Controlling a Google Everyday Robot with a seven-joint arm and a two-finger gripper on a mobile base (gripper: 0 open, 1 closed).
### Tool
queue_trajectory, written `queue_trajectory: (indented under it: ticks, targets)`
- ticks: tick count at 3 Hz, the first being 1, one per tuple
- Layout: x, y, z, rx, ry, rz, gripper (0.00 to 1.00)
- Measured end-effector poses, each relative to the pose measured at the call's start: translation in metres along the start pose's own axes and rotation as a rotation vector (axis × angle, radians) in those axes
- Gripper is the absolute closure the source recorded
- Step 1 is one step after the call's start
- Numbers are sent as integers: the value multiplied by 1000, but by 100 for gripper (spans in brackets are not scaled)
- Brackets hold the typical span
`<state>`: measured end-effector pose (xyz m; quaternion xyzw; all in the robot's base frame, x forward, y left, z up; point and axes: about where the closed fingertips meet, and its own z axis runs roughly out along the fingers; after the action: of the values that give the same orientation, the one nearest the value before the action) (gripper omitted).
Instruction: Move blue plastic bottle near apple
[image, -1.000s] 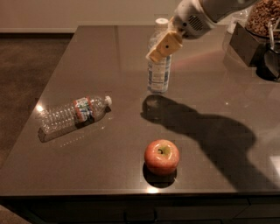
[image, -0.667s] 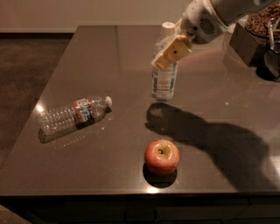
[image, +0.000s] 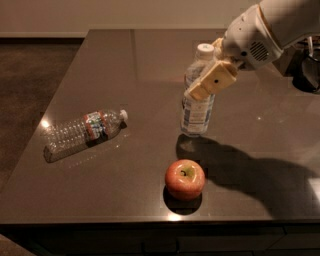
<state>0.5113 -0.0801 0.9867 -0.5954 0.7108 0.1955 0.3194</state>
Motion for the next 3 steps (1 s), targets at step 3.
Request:
queue_trajectory:
  ticks: [3]
  targets:
    - [17, 34, 2, -66, 5, -72, 88]
